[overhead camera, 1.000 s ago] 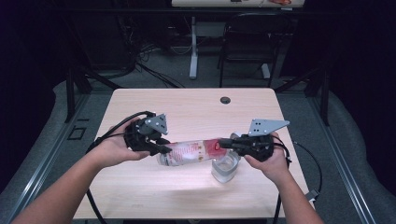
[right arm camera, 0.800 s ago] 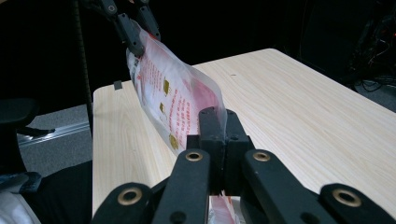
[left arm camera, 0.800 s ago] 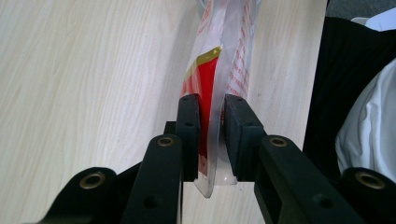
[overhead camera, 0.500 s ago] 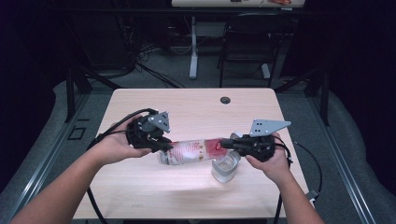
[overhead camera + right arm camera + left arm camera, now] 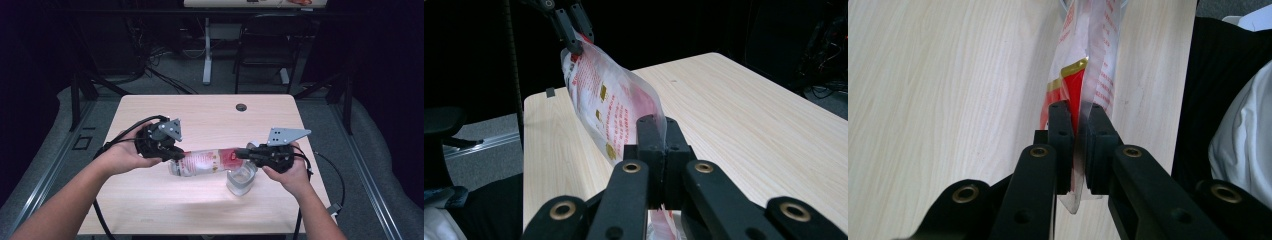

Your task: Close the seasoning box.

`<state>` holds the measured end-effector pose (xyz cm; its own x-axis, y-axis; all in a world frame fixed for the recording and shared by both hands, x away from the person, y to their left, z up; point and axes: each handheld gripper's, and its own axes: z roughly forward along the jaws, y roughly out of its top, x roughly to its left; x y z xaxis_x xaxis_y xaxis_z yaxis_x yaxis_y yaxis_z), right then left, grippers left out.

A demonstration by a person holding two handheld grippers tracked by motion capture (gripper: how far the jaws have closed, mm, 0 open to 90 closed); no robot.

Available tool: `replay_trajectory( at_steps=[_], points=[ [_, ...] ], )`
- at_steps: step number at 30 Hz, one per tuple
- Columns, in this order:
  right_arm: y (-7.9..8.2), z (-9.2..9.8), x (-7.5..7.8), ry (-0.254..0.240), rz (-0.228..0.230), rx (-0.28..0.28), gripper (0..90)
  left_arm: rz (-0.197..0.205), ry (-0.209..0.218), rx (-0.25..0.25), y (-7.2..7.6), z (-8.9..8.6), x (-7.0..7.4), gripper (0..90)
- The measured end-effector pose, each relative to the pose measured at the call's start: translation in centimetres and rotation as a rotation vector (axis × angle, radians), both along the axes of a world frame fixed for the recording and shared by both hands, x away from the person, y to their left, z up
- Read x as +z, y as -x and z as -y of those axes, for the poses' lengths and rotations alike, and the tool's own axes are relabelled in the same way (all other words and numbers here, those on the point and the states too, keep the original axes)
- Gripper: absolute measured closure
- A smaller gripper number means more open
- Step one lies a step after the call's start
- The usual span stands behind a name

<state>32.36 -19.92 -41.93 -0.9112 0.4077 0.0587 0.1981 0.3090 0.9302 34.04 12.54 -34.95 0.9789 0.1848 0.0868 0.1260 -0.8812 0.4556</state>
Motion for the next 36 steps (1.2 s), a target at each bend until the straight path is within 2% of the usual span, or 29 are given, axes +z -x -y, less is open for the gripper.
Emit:
replay_trajectory(
  at_steps=[14,19,30,36],
  points=[
    [0.0,0.1,-0.3,-0.002,-0.004,-0.009,90.0,0.018,-0.043,-0.014,0.1,0.6,0.8,85.0],
    [-0.1,0.4,-0.5,-0.016,-0.003,-0.015,90.0,0.037,-0.070,-0.031,0.0,1.1,1.4,85.1],
    [0.3,1.2,-1.0,-0.051,-0.001,-0.029,90.0,0.048,-0.130,-0.046,0.1,2.6,2.4,85.2],
    [0.5,1.6,-1.4,-0.064,0.003,-0.038,90.0,0.048,-0.148,-0.049,0.1,3.2,2.6,85.4]
  ],
)
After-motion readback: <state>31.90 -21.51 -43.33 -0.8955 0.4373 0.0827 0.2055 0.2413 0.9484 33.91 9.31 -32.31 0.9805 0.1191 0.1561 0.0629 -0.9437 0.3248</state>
